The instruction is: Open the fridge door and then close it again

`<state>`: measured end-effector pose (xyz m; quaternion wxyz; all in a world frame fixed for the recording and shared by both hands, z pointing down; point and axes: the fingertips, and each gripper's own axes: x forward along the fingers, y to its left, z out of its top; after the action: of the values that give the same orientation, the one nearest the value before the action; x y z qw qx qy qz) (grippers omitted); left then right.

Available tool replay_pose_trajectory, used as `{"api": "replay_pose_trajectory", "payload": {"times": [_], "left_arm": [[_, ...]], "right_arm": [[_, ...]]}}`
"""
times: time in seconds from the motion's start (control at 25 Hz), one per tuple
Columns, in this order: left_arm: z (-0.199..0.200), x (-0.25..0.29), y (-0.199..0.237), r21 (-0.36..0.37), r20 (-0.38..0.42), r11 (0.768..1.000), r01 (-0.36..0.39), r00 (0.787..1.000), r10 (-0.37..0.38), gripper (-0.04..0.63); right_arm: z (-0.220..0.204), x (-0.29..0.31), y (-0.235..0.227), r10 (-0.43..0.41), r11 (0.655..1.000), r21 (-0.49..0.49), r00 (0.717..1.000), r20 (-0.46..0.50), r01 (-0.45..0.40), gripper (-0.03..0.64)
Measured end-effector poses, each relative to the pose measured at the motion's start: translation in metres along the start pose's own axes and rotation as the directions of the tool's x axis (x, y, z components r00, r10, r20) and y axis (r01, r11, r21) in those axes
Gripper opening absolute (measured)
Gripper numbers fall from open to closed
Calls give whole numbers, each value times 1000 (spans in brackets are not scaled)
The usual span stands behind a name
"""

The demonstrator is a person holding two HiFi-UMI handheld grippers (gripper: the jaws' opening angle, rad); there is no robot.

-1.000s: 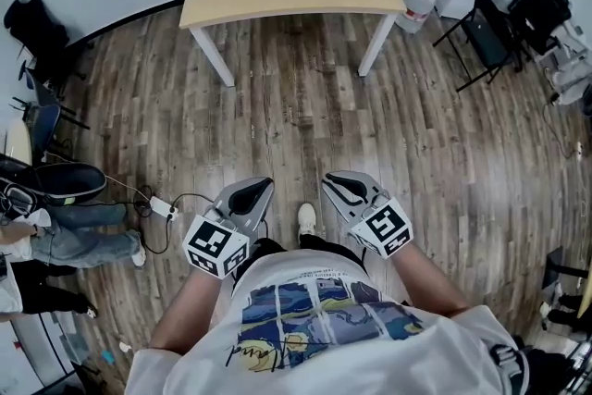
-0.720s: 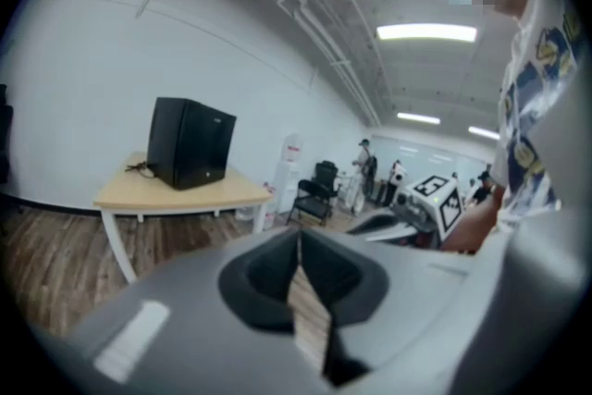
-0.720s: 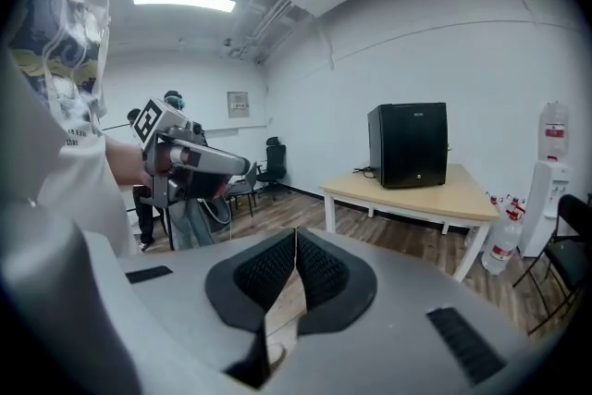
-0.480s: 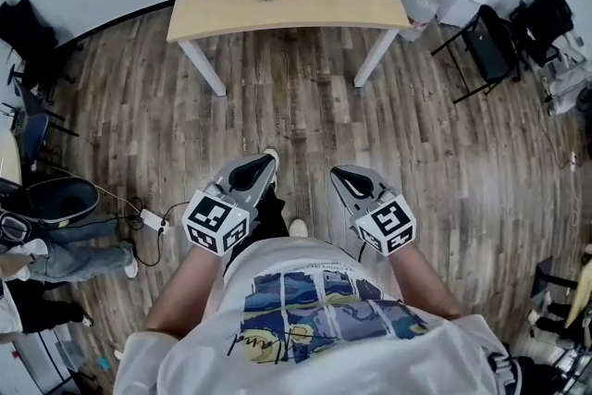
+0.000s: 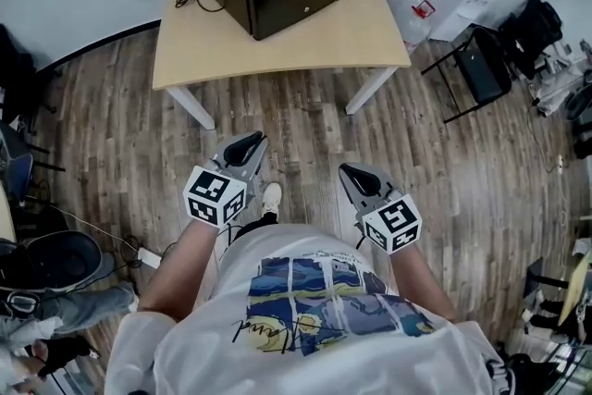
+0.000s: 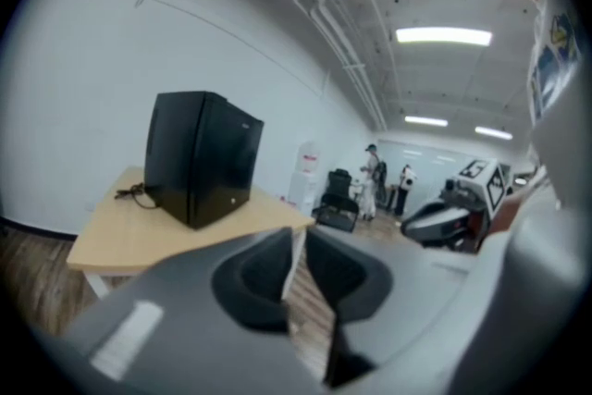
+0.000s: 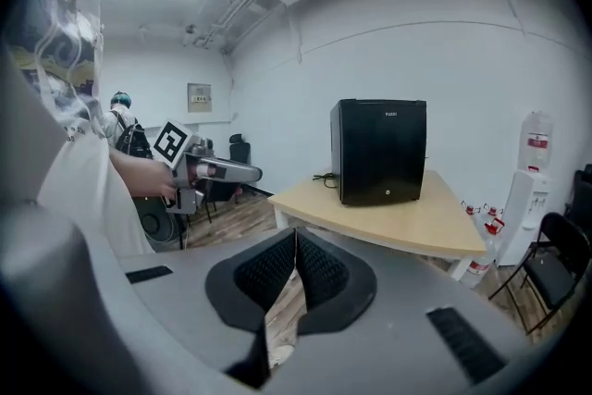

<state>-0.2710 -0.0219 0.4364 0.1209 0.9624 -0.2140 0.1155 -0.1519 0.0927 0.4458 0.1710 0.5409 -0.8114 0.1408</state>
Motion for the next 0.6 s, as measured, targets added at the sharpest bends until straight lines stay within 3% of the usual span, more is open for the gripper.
{"api": "replay_pose_trajectory", "payload": {"times": [0.28,0.6], "left_arm": [[24,74,115,7,1,1000,-14,1000,14,63],[45,153,194,27,13,998,-61,998,61,100]], "right_arm": [[28,63,-41,-84,996,24,996,-33,85,14],[33,77,-93,-137,989,36,987,-78,141,14]]}}
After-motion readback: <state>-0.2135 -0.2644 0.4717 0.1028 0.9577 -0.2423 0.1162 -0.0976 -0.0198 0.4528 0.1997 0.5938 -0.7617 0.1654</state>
